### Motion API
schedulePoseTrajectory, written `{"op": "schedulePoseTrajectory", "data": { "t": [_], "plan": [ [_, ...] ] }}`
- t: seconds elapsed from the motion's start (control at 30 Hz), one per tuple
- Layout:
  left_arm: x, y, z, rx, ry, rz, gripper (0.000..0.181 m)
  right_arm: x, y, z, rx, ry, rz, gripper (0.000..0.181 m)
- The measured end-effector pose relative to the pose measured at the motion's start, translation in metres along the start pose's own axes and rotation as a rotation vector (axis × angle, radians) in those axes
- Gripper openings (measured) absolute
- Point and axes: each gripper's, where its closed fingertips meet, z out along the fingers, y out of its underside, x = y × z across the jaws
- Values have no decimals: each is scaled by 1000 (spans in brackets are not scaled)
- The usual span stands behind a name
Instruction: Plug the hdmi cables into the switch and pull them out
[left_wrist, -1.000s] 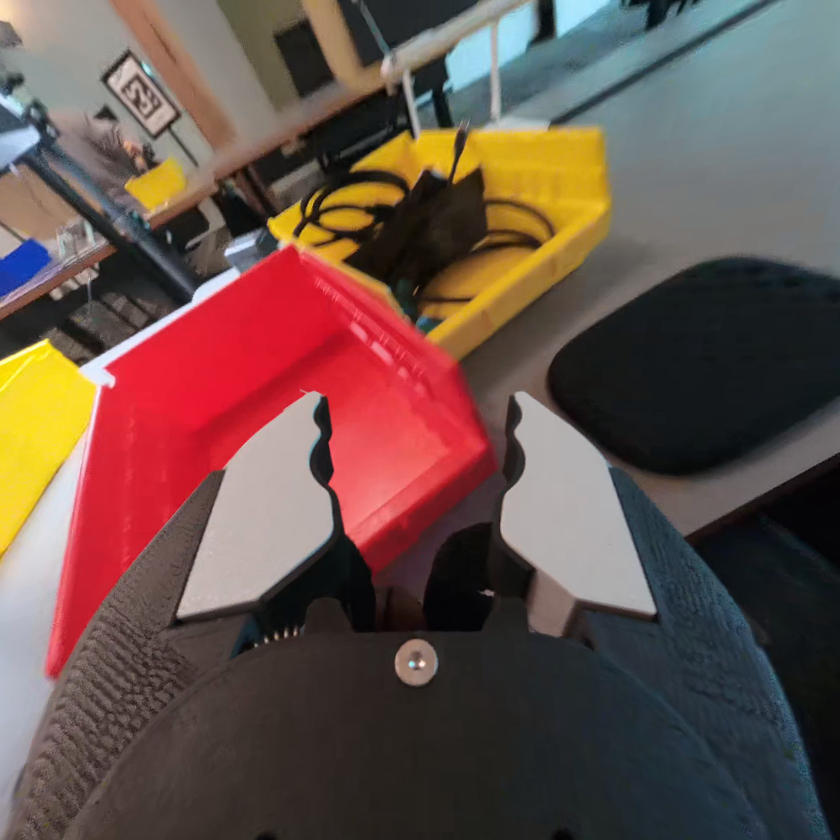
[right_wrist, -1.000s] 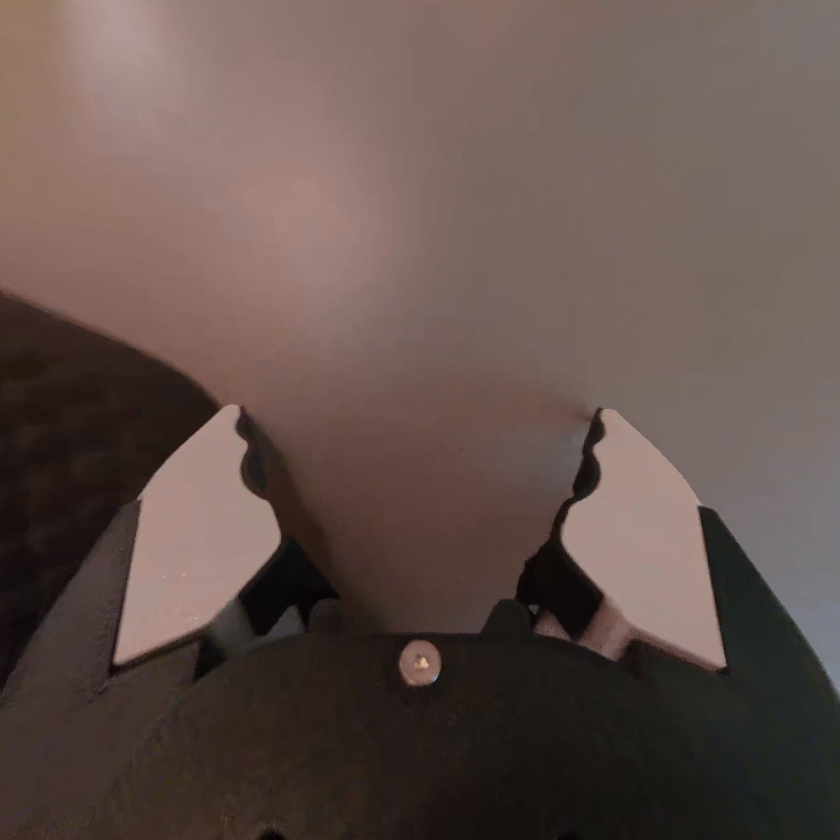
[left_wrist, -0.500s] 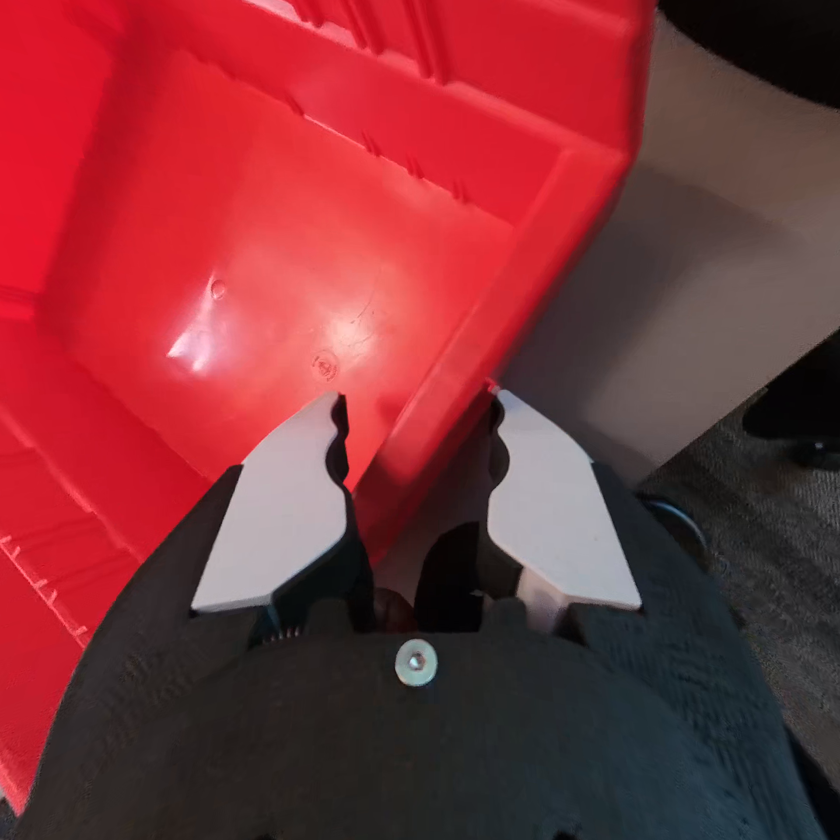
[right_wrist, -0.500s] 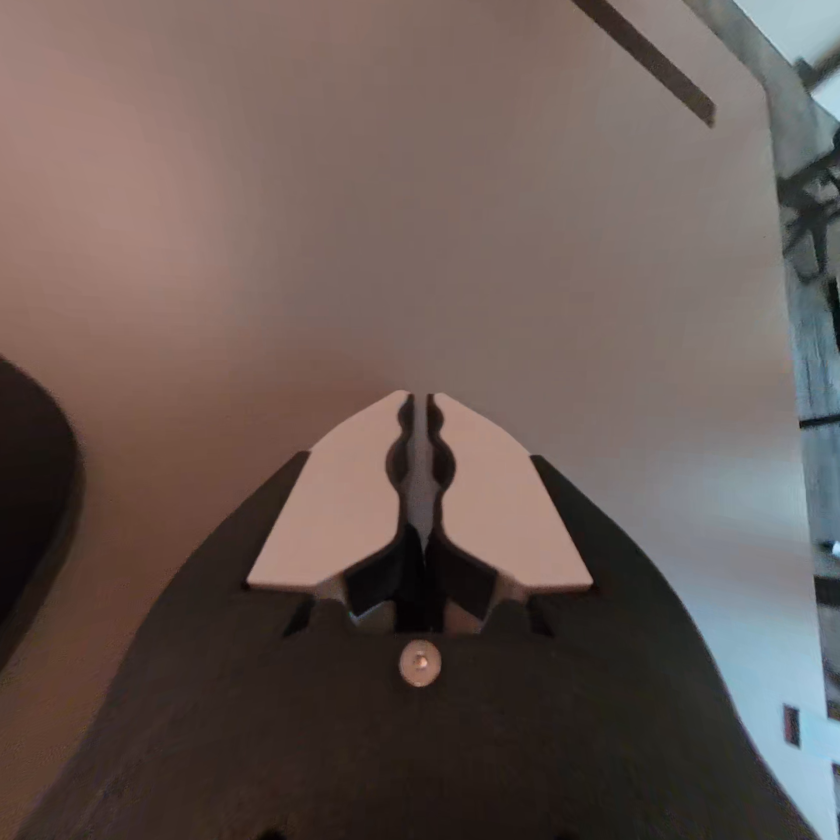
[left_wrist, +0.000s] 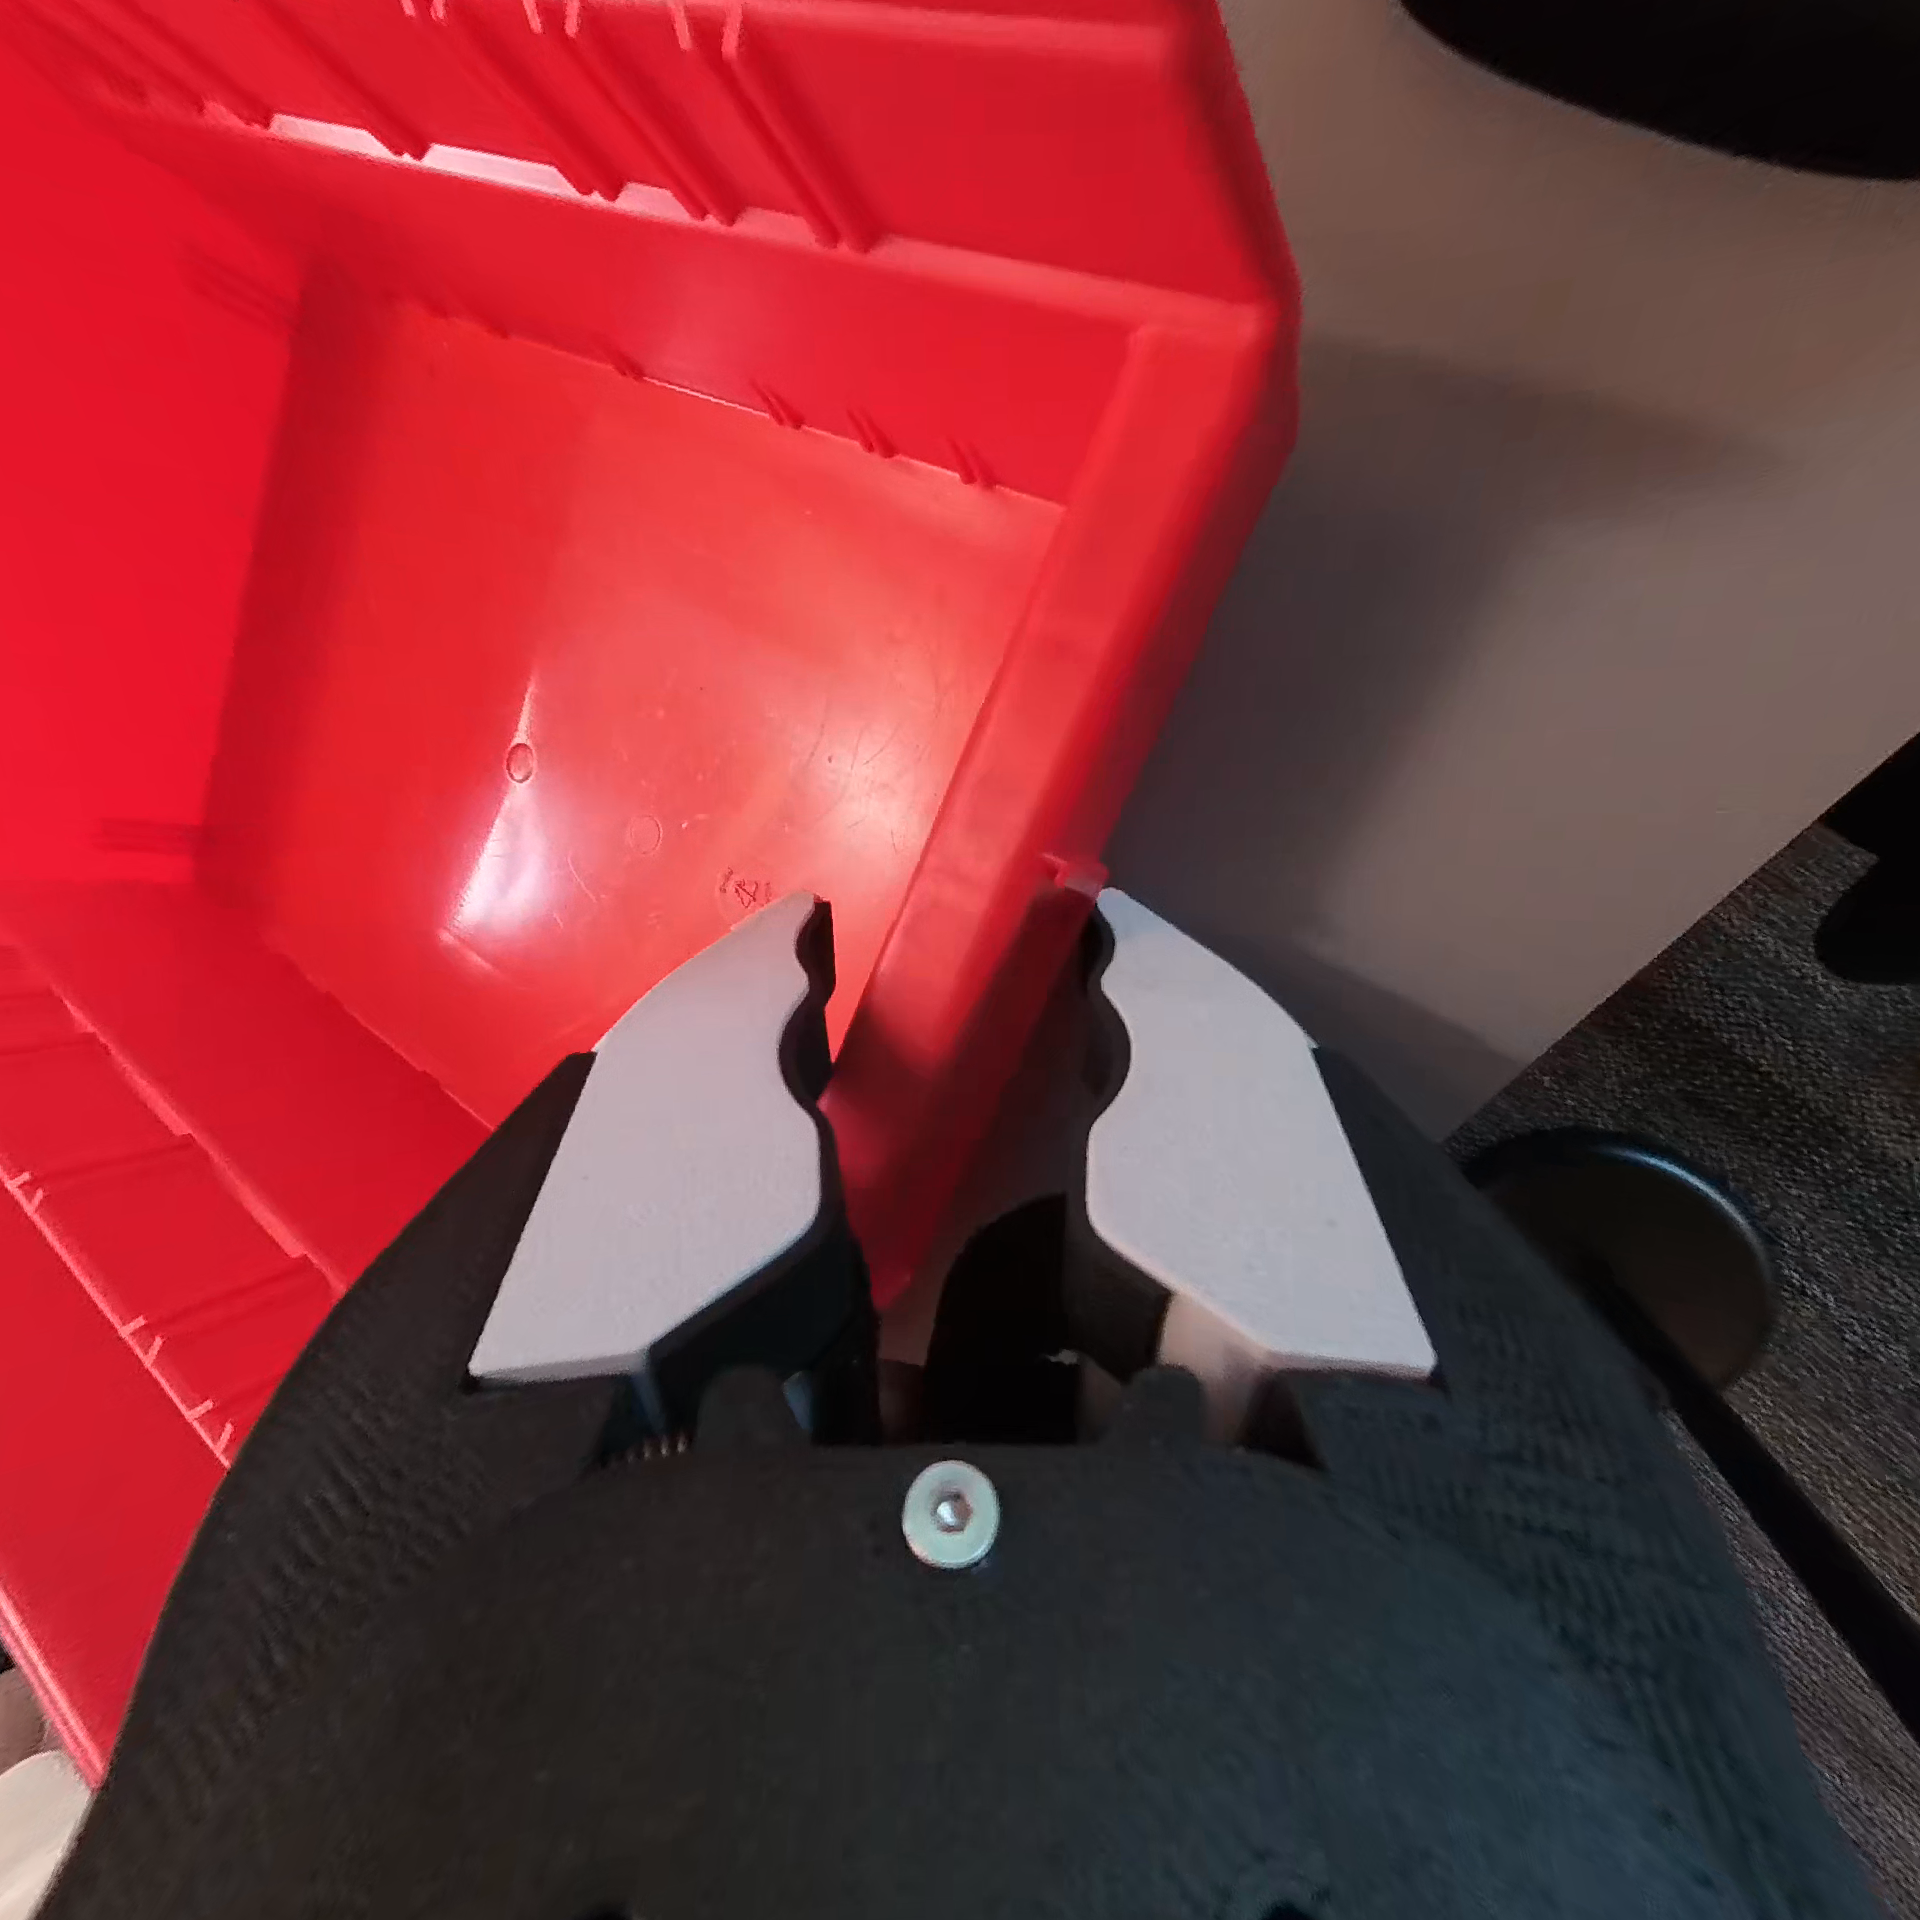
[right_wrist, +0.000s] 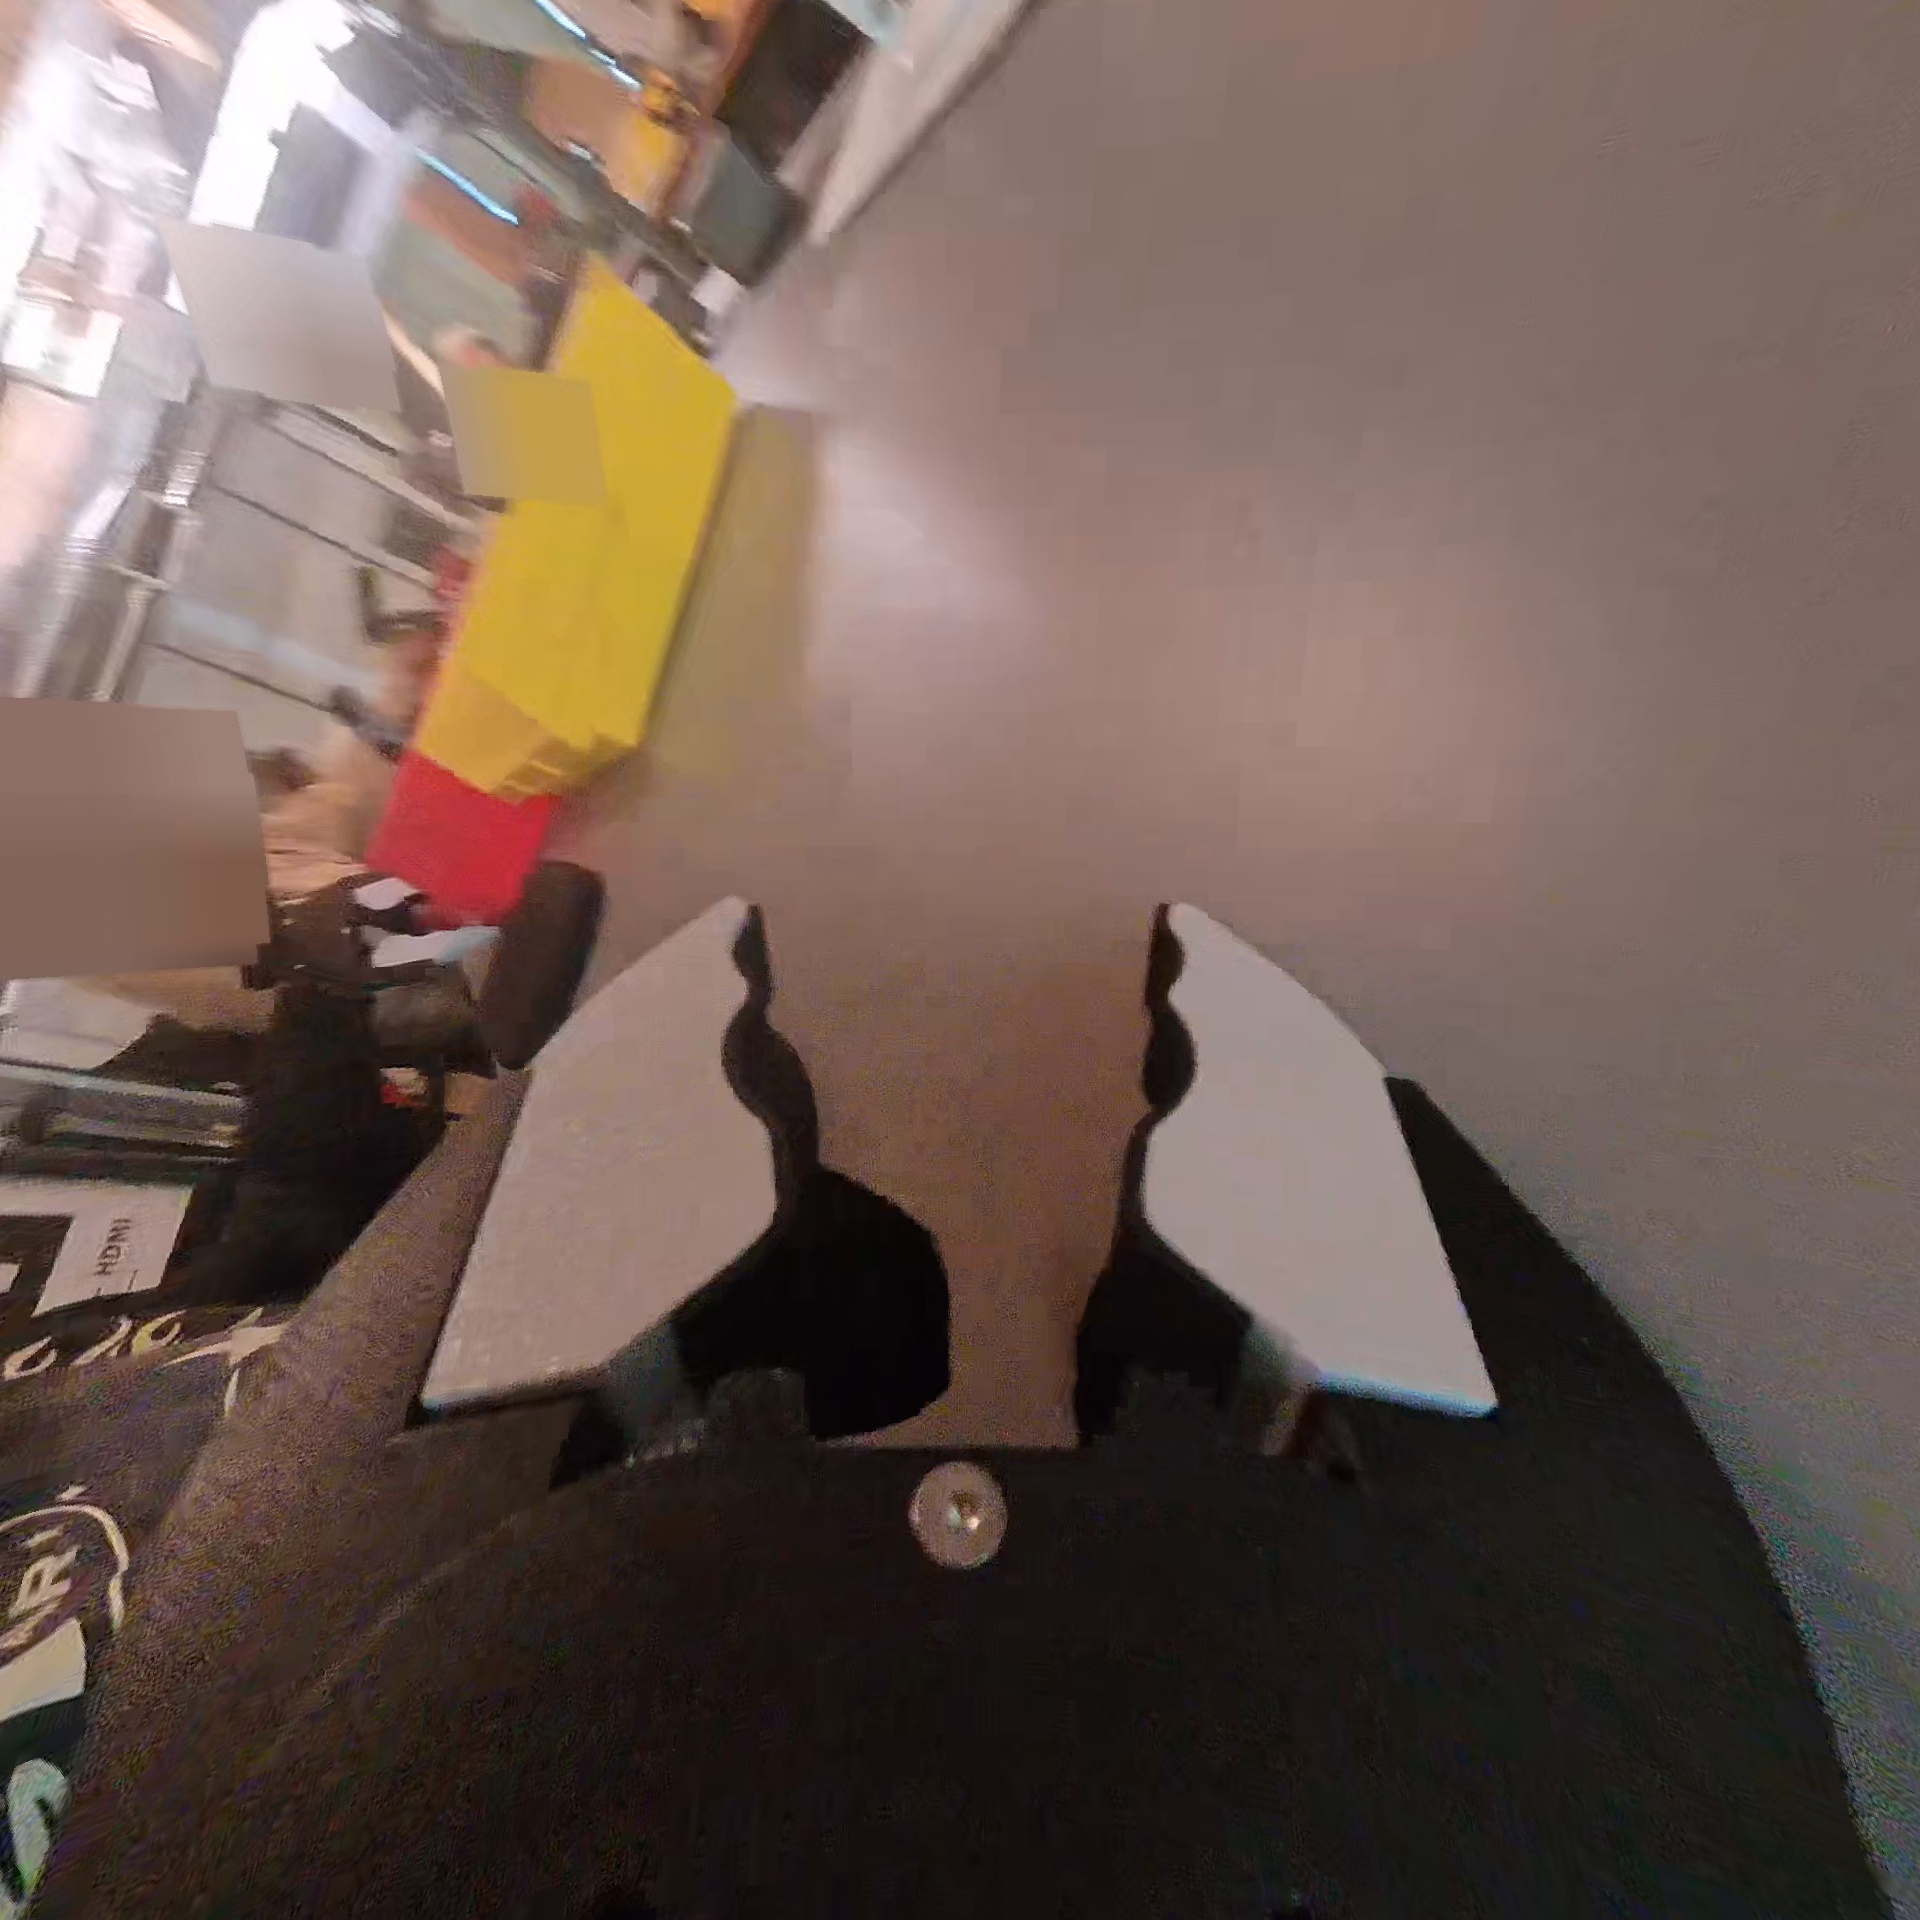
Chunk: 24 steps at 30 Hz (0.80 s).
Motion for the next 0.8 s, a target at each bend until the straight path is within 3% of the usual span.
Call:
{"op": "schedulePoseTrajectory", "data": {
  "t": [0.03, 0.1, 0.2, 0.33, 0.4, 0.43, 0.63, 0.8],
  "plan": [
    [0, -1, 0, 8, -9, 4, 45, 1, -3, 1, 60, 0, -20, 73],
    [-1, -2, 0, 21, -30, 8, 45, -9, -1, 3, 59, 48, -176, 113],
    [-1, -2, 0, 30, -47, 11, 45, 5, 3, 10, 13, 275, -302, 106],
    [-2, -3, 0, 41, -65, 18, 45, 20, 5, 11, -20, 502, -391, 130],
    [-4, -3, 1, 45, -91, 20, 46, 33, 12, 11, -103, 693, -477, 129],
    [-6, -3, 2, 45, -110, 18, 46, 36, 14, 13, -130, 769, -513, 146],
    [-16, -12, 11, 9, -241, 100, 38, 34, 16, 16, -139, 759, -479, 144],
    [-11, -16, 8, -179, -386, 60, 32, 34, 20, 10, -101, 812, -428, 143]
  ]
}}
